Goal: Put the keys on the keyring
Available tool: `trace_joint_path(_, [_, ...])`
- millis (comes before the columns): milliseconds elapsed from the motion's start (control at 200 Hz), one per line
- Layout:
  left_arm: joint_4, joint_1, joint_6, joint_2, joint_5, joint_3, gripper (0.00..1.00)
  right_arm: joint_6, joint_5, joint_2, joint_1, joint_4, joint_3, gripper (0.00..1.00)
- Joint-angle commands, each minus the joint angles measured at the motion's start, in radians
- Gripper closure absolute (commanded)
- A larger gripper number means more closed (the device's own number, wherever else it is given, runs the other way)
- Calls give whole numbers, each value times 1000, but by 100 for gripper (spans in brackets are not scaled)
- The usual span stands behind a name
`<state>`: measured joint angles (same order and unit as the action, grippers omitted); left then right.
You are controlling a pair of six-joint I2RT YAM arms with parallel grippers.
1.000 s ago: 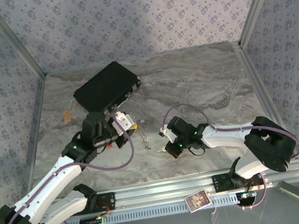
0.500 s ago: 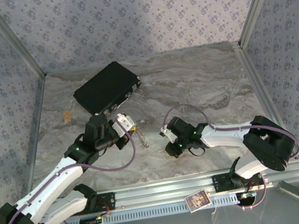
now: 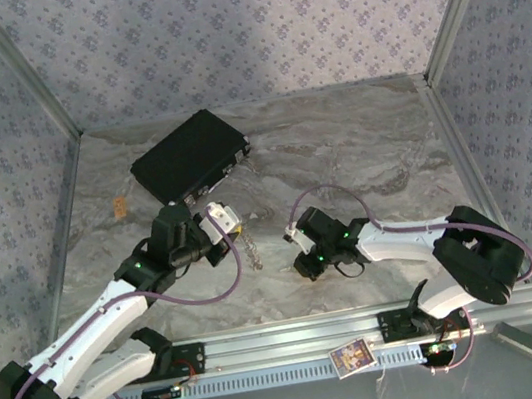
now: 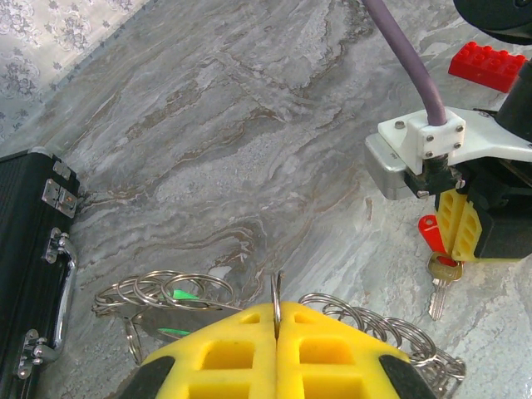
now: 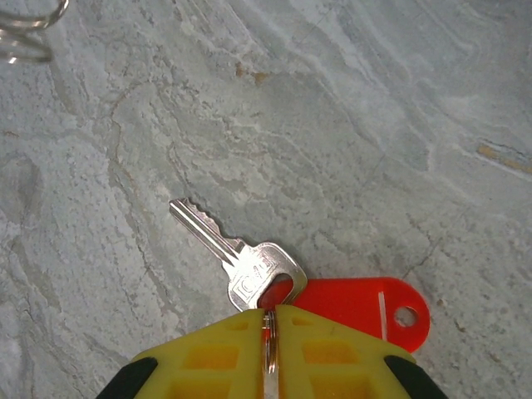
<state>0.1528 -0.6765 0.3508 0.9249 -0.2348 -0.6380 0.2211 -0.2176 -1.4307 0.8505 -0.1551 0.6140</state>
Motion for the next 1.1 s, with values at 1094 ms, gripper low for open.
trace_joint_path(1094, [1,-11,20,-49,-165,-17,100,-327,52,265,78,13,76,100])
